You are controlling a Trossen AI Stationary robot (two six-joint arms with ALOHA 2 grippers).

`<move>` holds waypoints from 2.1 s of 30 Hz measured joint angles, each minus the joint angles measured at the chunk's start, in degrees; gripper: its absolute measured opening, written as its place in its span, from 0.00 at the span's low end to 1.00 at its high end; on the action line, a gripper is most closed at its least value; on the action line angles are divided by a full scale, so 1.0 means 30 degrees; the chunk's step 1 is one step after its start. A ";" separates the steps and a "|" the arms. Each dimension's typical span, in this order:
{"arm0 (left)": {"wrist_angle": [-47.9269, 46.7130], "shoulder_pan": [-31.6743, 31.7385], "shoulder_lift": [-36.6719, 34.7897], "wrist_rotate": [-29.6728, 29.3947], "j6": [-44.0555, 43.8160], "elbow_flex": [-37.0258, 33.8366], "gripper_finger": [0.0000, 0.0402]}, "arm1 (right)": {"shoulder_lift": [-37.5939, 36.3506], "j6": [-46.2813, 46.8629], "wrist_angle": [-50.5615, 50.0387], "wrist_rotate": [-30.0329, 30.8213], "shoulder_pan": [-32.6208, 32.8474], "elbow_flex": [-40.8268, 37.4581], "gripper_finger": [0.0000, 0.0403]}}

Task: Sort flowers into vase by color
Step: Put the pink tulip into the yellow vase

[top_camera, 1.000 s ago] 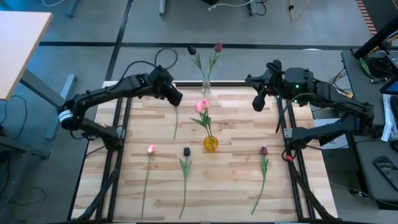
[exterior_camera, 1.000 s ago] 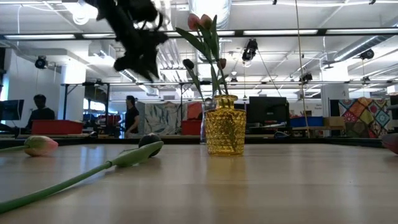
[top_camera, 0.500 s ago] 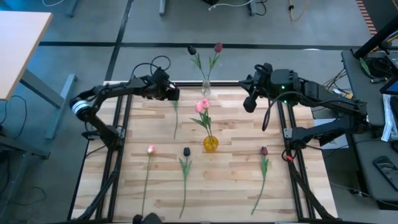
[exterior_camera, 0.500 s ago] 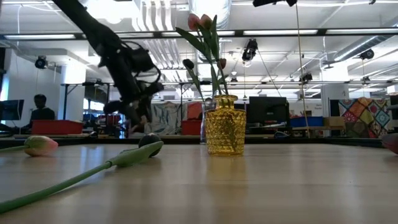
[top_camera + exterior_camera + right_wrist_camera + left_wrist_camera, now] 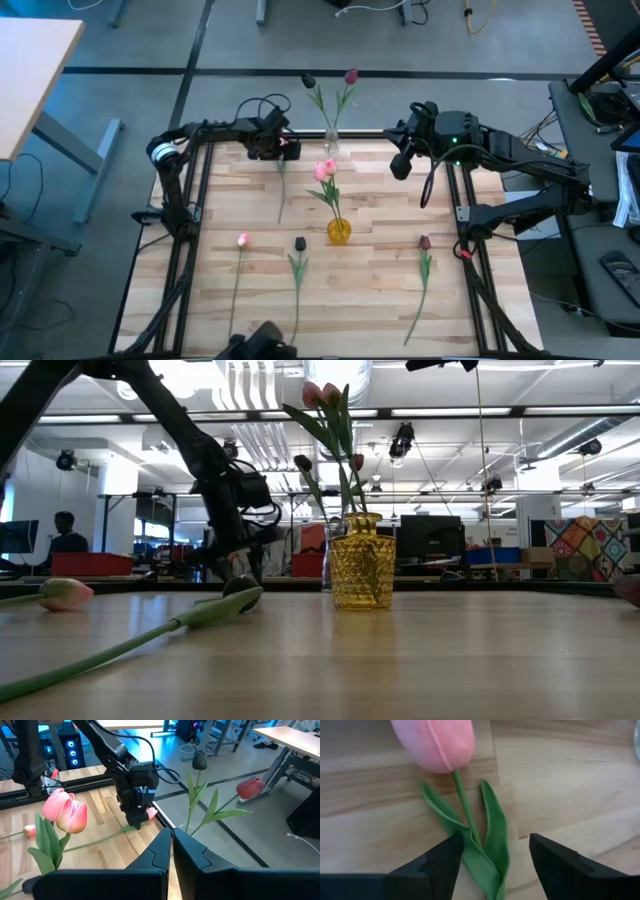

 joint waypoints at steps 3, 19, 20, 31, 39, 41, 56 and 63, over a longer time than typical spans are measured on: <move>-0.0144 0.0036 0.0503 -0.0139 0.0051 0.0210 0.49 | 0.0000 -0.0028 -0.0007 0.0054 0.0000 0.0000 0.03; -0.0291 0.0113 -0.0581 -0.1432 0.2936 0.0006 0.02 | -0.0102 -0.1077 -0.0007 0.0488 0.0000 0.0000 0.03; -0.0385 0.0085 -0.1016 -0.1424 0.2936 -0.0005 0.02 | -0.0117 -0.1207 -0.0015 0.0488 0.0000 0.0000 0.03; -0.0045 -0.1736 -0.8469 -0.3778 0.1924 -0.1054 0.00 | -0.0566 -0.1601 -0.0029 -0.0738 0.0007 0.0000 0.03; 0.4615 -0.6218 -1.3851 -0.6169 0.2850 -0.2177 0.00 | -0.0692 -0.1611 -0.0030 -0.1589 0.0058 0.0000 0.03; 0.6139 -0.7844 -1.4756 -0.7042 0.3960 -0.2209 0.00 | -0.0692 -0.1672 -0.0003 -0.1519 0.0058 0.0000 0.03; 1.4102 -1.5712 -1.5444 -1.0072 0.7280 -0.2371 0.00 | -0.0670 -0.1215 0.1174 -0.1514 0.0051 0.0000 0.03; 1.9298 -1.6608 -1.3369 -0.9927 0.9153 -0.3846 0.00 | -0.0670 -0.1222 0.1457 -0.1505 0.0054 0.0000 0.03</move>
